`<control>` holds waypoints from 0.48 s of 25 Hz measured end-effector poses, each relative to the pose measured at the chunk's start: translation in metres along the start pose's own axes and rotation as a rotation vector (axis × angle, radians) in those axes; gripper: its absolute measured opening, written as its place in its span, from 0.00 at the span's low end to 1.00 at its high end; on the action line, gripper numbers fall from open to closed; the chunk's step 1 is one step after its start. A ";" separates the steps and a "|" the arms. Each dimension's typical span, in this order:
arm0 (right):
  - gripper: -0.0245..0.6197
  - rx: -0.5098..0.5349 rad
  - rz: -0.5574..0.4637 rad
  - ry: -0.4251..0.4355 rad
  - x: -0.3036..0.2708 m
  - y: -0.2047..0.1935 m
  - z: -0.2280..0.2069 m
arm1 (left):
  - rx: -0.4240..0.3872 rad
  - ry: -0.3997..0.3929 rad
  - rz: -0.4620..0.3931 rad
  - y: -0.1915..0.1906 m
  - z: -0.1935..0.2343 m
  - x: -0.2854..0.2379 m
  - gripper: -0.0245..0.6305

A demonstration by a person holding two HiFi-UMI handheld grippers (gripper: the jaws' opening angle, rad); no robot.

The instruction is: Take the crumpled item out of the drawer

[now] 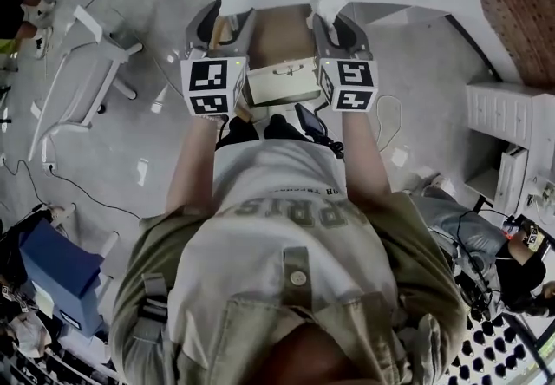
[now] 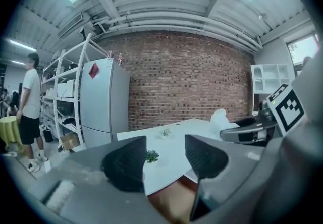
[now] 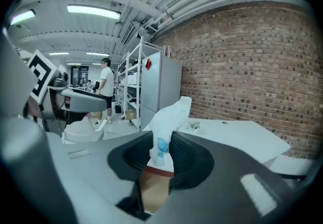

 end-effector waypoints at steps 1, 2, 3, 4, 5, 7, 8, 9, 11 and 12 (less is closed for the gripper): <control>0.19 -0.004 -0.019 -0.016 0.006 0.003 0.000 | -0.007 0.002 -0.006 0.001 -0.002 0.002 0.40; 0.19 -0.011 -0.036 -0.030 0.011 0.005 0.000 | -0.013 0.003 -0.012 0.002 -0.003 0.003 0.37; 0.19 -0.019 -0.053 -0.043 0.016 0.008 -0.001 | -0.019 0.004 -0.018 0.003 -0.005 0.004 0.34; 0.19 -0.025 -0.067 -0.053 0.020 0.010 -0.001 | -0.024 0.004 -0.024 0.004 -0.005 0.005 0.30; 0.19 -0.031 -0.081 -0.062 0.022 0.012 -0.002 | -0.030 0.003 -0.028 0.005 -0.006 0.004 0.27; 0.19 -0.039 -0.102 -0.073 0.026 0.015 -0.002 | -0.048 0.007 -0.033 0.007 -0.005 0.004 0.20; 0.19 -0.043 -0.111 -0.077 0.028 0.016 -0.003 | -0.061 0.011 -0.035 0.008 -0.004 0.004 0.19; 0.19 -0.046 -0.120 -0.080 0.029 0.017 -0.003 | -0.073 0.018 -0.039 0.009 -0.003 0.005 0.16; 0.19 -0.053 -0.142 -0.085 0.032 0.020 -0.003 | -0.093 0.036 -0.054 0.013 0.000 0.008 0.09; 0.19 -0.056 -0.155 -0.086 0.034 0.021 -0.002 | -0.101 0.045 -0.062 0.014 0.002 0.010 0.06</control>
Point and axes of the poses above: the fingertips, and each gripper's own axes: x backward along the fingers, z to its left, y out of its top, the point moved 9 cm from there along x, backward along the fingers, and after that the axes turned 6 degrees about z, right-handed, at the moved point
